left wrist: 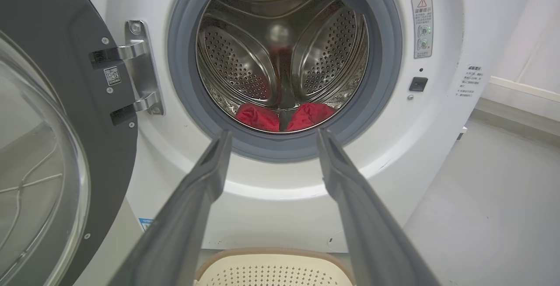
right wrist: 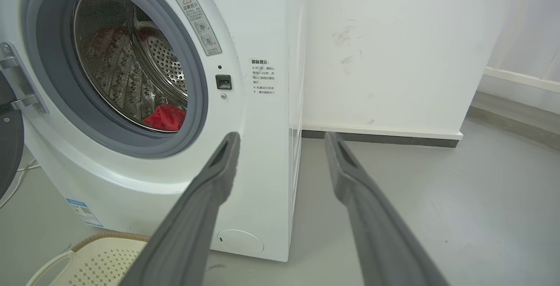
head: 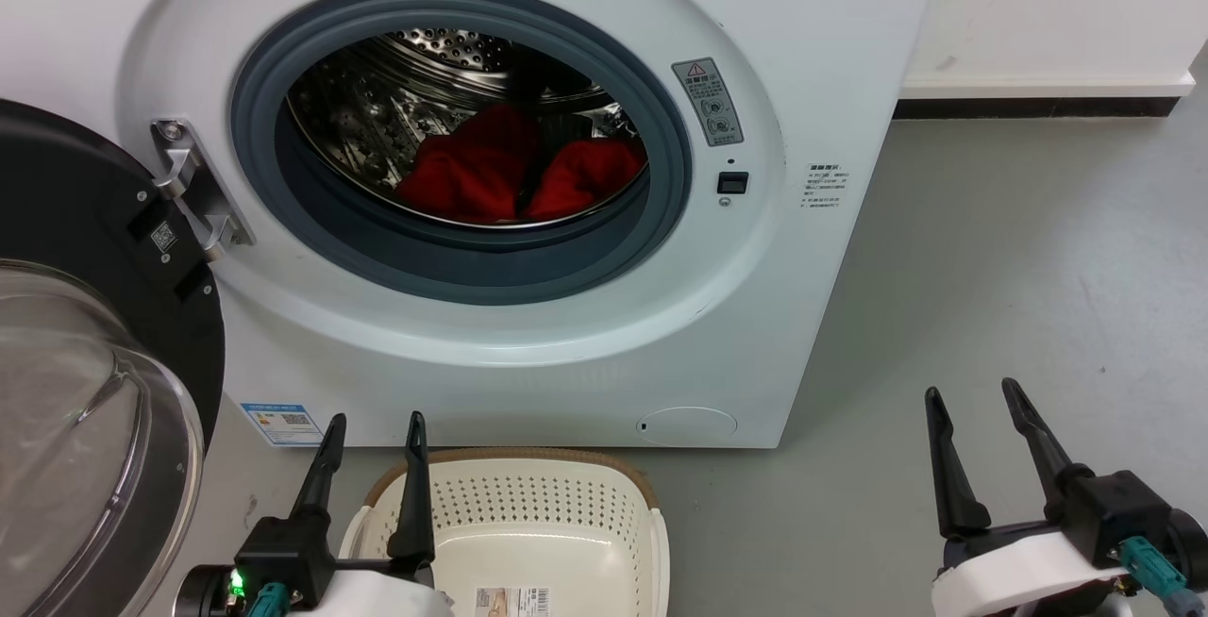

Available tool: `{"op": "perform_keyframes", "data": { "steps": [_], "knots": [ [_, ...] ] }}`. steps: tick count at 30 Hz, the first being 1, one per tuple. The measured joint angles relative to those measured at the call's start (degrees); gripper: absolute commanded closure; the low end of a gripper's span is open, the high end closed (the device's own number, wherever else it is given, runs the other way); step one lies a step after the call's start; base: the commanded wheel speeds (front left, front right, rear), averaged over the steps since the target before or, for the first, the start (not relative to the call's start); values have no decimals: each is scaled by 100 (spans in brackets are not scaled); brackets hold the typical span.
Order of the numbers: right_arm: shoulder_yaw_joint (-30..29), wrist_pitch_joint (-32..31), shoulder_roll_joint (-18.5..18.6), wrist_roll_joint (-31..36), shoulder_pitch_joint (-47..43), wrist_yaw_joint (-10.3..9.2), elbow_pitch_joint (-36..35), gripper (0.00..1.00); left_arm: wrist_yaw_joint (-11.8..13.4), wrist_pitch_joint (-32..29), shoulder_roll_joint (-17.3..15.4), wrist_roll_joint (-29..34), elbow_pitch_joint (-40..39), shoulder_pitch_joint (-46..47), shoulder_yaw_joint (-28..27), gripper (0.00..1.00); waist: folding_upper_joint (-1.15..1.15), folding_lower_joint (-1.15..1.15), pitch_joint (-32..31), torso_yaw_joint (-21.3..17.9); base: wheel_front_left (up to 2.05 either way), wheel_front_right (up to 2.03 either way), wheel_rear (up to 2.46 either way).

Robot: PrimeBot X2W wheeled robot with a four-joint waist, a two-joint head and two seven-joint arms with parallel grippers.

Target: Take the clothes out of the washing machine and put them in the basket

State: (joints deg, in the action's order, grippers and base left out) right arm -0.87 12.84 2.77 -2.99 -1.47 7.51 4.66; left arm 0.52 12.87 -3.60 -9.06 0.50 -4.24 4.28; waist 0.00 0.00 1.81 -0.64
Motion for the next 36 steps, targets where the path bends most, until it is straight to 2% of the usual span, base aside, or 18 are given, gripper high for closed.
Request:
{"op": "perform_keyframes", "data": {
  "steps": [10, 15, 21, 28, 36],
  "knots": [
    [92, 104, 1, 466, 0, 0, 59, 0, 109, 103, -122, 503, 172, -3, 220, 0, 0, 0, 9, -20, 0, 0, 0],
    [88, 155, 1, 505, -3, 0, 101, 0, 170, 153, -98, 501, 290, -20, 127, 0, 0, 0, 13, -32, 0, 0, 0],
    [76, 219, 3, 521, -3, 0, 193, 0, 26, 208, -22, 599, 279, -38, 23, 0, 0, 0, 23, -38, 0, 0, 0],
    [26, 223, 4, 151, -4, 0, 396, 0, -142, 220, 38, 576, 283, -53, -143, 0, 0, 0, 17, -41, 0, 0, 0],
    [21, 223, 4, 104, -3, 0, 453, 0, -204, 220, 56, 641, 265, -55, -175, 0, 0, 0, 4, -33, 0, 0, 0]
  ]
}}
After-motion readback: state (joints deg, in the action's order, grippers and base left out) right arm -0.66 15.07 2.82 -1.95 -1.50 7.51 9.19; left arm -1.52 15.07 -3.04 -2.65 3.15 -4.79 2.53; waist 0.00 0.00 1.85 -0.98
